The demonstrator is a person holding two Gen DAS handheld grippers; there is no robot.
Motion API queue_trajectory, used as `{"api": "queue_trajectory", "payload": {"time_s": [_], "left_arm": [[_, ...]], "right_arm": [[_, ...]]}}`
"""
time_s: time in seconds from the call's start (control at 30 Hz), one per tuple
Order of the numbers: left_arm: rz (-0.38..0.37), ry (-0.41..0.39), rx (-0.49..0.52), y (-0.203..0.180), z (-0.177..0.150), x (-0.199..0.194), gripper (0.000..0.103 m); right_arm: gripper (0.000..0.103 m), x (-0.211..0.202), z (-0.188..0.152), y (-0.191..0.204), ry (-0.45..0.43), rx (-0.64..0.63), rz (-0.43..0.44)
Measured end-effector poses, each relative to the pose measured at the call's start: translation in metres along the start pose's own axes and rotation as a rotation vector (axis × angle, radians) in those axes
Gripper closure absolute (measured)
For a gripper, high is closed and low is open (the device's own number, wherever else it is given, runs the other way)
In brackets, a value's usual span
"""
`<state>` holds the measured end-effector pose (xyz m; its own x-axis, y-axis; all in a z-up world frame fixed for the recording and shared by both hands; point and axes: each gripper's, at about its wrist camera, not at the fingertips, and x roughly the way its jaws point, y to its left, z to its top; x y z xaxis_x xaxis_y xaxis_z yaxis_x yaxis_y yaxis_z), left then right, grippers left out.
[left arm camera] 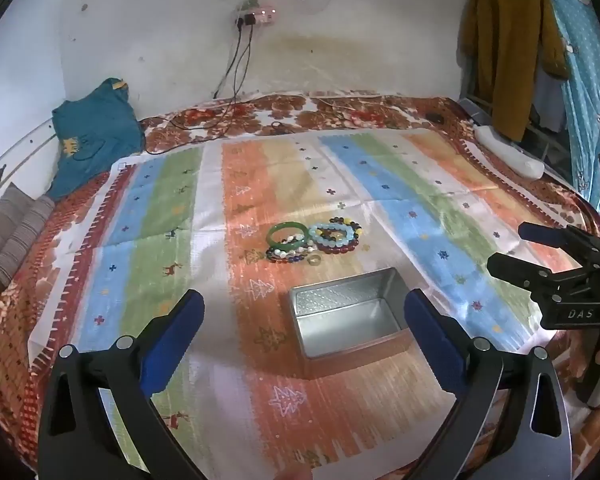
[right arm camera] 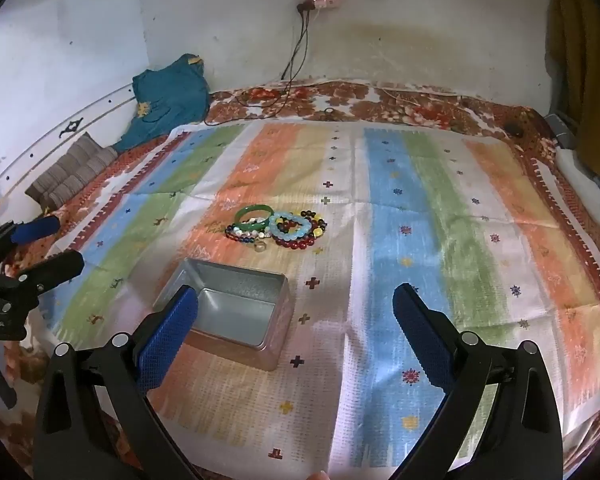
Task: Organize jewelry
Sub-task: 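Move both tools toward the bracelet pile beside the silver tin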
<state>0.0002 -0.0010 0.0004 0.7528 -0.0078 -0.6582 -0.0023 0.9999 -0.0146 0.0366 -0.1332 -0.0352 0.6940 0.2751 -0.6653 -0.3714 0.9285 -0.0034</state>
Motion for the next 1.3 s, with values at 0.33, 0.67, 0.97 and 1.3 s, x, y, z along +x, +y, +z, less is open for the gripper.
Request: {"api": "queue_trajectory", "payload": {"time_s": [0.33,0.67,0.97,1.3], "left_arm": [[0.009,-0.005,-0.015,0.018,0.007,-0.001,0.006],[0.009,-0.009,-0.041,0.011,0.003,0.007,0.006],[0.027,0.004,-0.021,0.012,0.002,0.011,0.005],[0.0,0.054,-0.077,0.019,0.001,0.022,0.005]], "right_arm": [[0.004,0.001,-0.001,-0.003,0.003,-0.016,-0.012],[0.004,0.004,0.001,0.007,0.005,-0.036,-0.028],[0.004,0.008,0.003,0.006,0.001,-0.028,-0.036],[0.004,0.014,0.005,0.006,0.009,-0.016,-0.048]]}}
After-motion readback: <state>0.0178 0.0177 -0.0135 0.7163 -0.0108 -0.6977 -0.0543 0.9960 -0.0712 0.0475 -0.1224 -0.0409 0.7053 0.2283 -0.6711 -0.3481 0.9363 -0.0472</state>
